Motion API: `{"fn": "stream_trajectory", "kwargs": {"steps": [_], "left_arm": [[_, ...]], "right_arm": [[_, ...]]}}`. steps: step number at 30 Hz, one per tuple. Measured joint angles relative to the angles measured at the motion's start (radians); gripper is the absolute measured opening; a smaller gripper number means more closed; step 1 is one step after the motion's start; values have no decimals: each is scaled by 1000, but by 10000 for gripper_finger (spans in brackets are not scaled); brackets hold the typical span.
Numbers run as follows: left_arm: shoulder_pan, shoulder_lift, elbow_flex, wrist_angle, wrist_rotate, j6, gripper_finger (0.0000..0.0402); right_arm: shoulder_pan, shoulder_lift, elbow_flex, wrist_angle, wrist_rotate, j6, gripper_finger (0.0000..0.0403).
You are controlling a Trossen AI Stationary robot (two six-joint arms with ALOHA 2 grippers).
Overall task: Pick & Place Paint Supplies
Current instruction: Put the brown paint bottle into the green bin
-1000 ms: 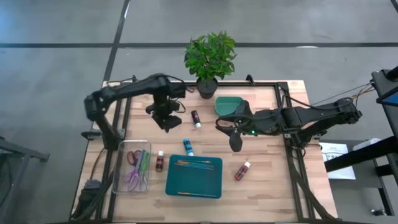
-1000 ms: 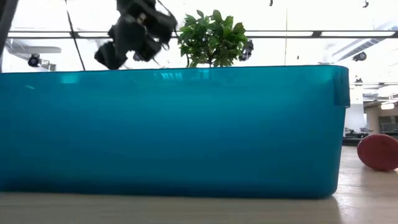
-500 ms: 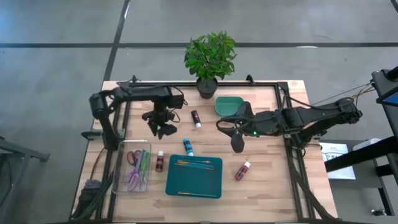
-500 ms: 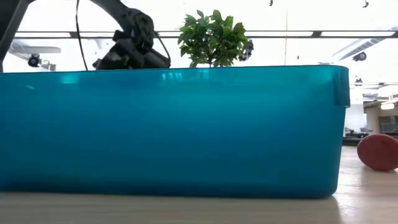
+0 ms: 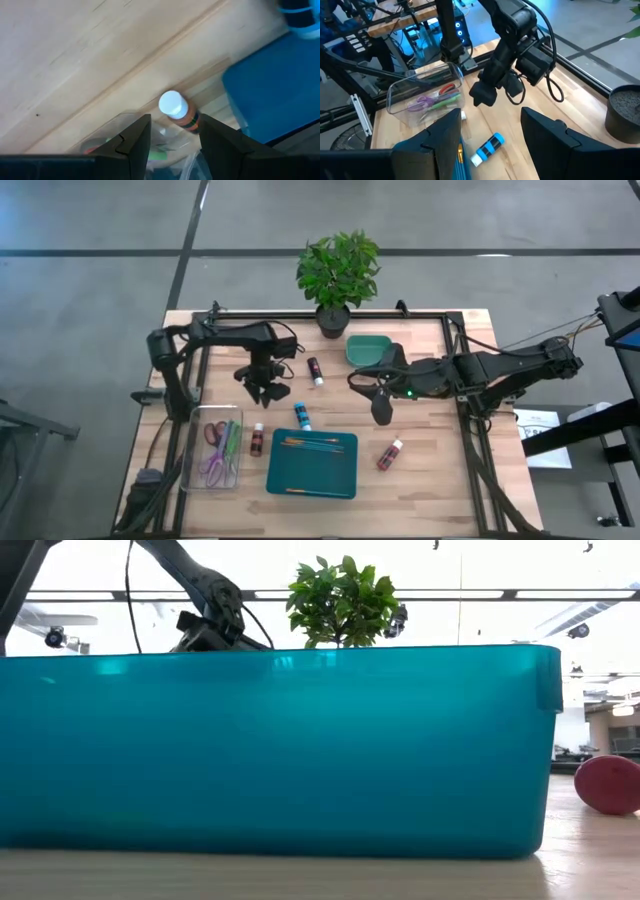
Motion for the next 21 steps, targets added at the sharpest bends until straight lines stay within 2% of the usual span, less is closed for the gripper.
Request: {"fn": "stream_trajectory", "kwargs": {"steps": [12, 21], "left_arm": [[-38, 107, -12, -11, 39, -1, 171], [-42, 121, -11, -12, 68, -5, 171]], "right_arm": [[0, 0, 0, -8, 0, -5, 204], [0, -2, 0, -39, 0, -17, 204]]}}
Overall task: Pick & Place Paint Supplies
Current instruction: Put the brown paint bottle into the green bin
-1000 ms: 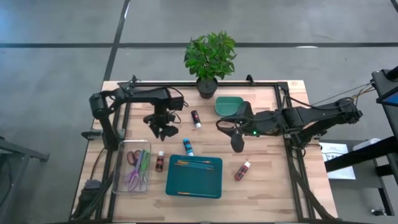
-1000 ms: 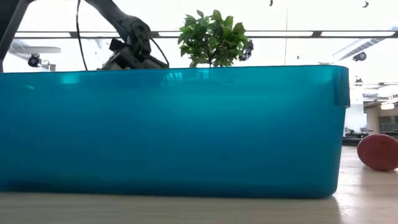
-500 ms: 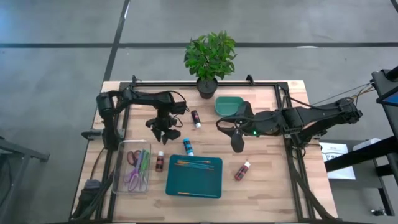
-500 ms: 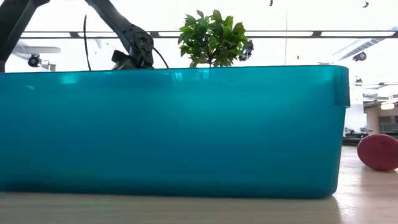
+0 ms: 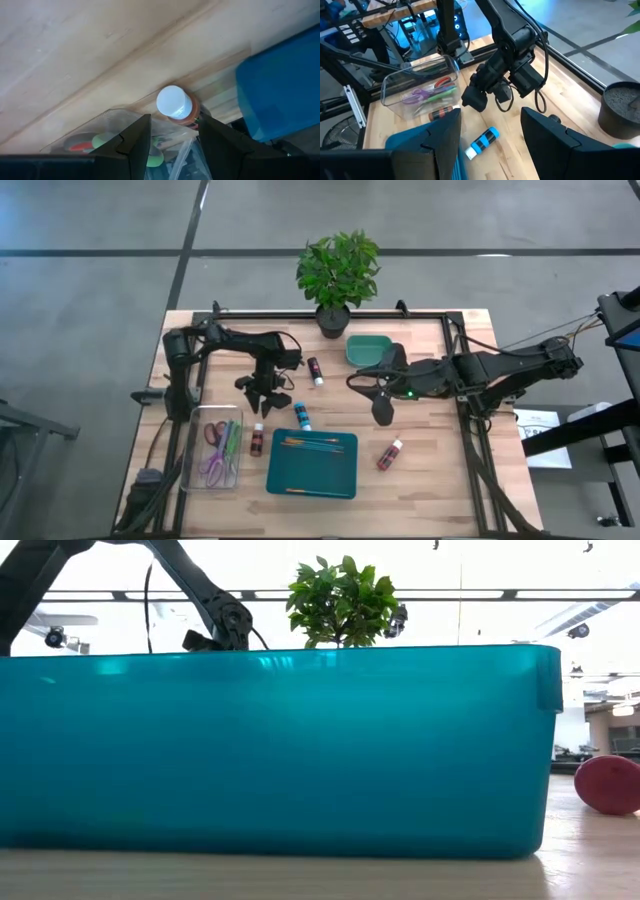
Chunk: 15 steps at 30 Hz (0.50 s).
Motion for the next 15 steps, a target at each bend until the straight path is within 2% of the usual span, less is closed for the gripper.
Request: {"fn": "stream_trajectory", "kwargs": {"steps": [15], "left_arm": [[-35, 25, 0, 7, 2, -86, 171]], "right_arm": [[0, -35, 0, -39, -2, -26, 204]]}}
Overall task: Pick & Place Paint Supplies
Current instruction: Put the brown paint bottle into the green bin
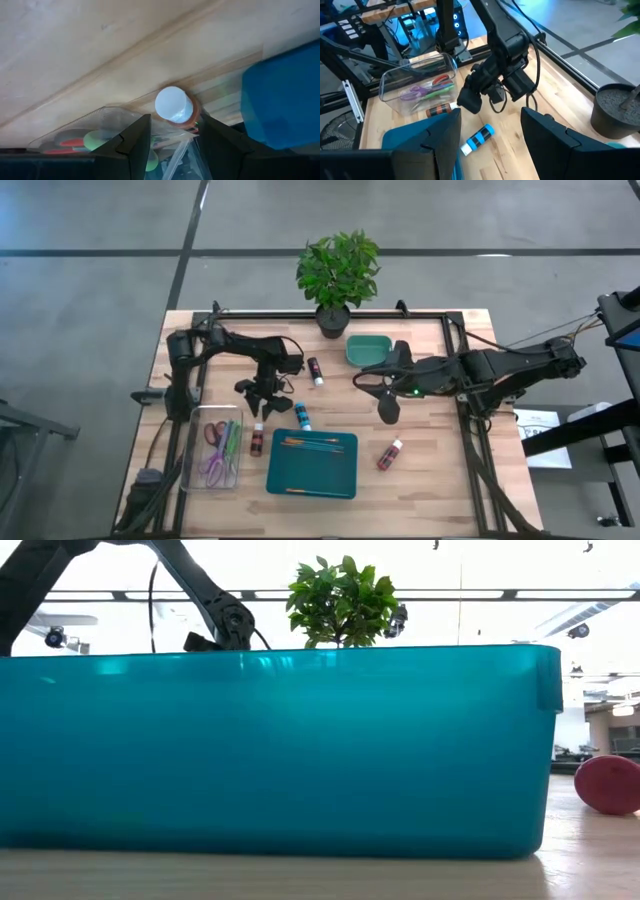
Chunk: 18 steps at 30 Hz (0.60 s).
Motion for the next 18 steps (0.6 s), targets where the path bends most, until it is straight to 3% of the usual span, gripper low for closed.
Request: {"fn": "stream_trajectory", "kwargs": {"steps": [18], "left_arm": [[-26, 6, 0, 2, 4, 4, 170]], "right_arm": [[0, -18, 0, 0, 0, -24, 204]]}}
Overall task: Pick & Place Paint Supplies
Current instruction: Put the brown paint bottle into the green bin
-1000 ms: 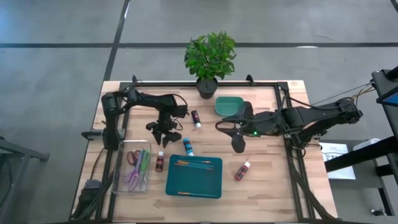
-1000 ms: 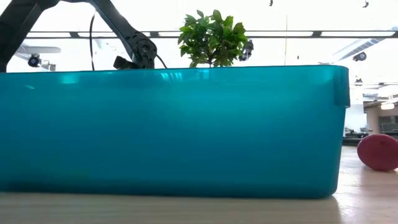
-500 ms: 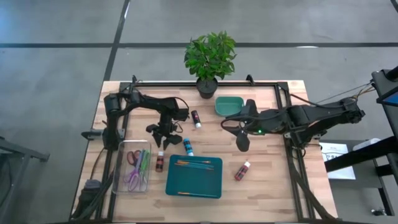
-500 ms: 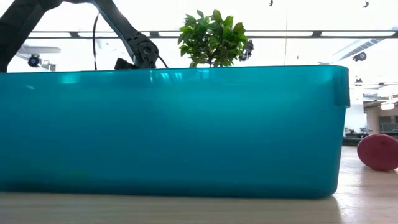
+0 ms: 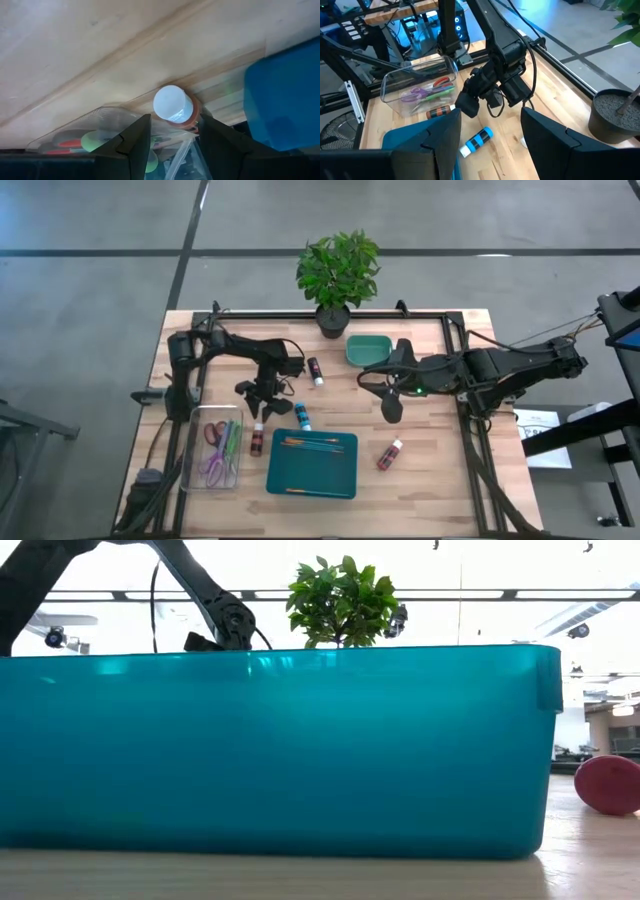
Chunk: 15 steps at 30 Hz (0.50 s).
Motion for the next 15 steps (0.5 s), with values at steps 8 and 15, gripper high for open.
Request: {"fn": "stream_trajectory", "kwargs": {"steps": [8, 15], "left_arm": [[-10, 0, -29, -2, 9, 35, 170], [-10, 0, -94, 40, 53, -2, 170]], "right_arm": [[0, 0, 0, 0, 0, -2, 204], [0, 0, 0, 0, 1, 0, 204]]}}
